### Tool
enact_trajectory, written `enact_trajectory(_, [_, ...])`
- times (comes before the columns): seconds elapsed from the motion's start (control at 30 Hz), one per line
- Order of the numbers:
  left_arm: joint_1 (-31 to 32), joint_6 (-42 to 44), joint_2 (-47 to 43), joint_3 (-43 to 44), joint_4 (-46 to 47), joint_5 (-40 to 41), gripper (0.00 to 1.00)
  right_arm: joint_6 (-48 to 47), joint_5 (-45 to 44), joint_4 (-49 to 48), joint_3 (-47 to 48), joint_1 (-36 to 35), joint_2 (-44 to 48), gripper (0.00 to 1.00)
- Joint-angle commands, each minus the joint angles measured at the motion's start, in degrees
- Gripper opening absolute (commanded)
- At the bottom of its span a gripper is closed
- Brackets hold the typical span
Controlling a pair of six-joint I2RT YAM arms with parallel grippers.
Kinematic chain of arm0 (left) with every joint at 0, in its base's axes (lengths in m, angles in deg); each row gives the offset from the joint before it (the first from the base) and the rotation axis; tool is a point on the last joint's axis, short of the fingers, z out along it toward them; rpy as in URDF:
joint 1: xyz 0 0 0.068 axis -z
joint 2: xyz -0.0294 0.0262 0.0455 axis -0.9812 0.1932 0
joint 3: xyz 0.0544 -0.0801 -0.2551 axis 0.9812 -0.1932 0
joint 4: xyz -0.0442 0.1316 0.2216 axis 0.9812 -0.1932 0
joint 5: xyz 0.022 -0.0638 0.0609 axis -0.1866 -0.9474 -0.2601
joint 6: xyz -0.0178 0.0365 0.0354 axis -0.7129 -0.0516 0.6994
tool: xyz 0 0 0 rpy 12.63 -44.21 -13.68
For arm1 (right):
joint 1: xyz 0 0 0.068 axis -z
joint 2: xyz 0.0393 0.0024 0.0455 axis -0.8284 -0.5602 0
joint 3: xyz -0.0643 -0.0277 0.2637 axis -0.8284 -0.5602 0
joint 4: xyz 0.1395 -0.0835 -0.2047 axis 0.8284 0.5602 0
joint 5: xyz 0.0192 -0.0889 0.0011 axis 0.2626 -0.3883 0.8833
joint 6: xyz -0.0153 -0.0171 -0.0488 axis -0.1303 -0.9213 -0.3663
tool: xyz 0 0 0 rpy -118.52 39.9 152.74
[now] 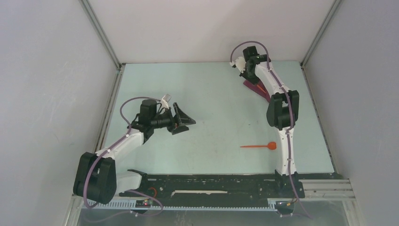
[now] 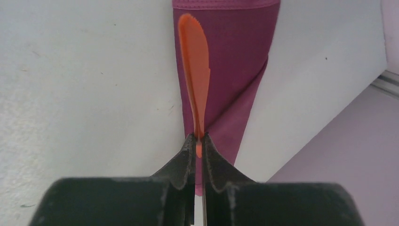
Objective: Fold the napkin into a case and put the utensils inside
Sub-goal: Insert the knife into the folded napkin.
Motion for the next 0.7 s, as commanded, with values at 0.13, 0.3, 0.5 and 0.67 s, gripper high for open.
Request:
enact_trajectory(0.13, [-0.1,1.6,2.2,3.1,-0.3,0.4,0.86,-11.6,-1.0,-6.7,3.0,-0.3,-4.4,0.0])
enact_trajectory(0.3, [-0.2,1.7,2.8,3.1,-0.3,0.2,0.86,-14.9,-1.1,-8.3,3.4,-0.3,-6.7,0.0])
enact_trajectory(0.5, [-0.2,1.8,3.7,3.7,-0.3,0.0,0.86,-15.5,-1.8,-6.4,5.3,0.3,-9.5,0.0])
enact_trajectory(0.67, [-0.2,1.8,4.3,4.1,-0.2,-0.4,0.86,-14.5,-3.4,-5.8,5.8,0.5,-10.7,0.0])
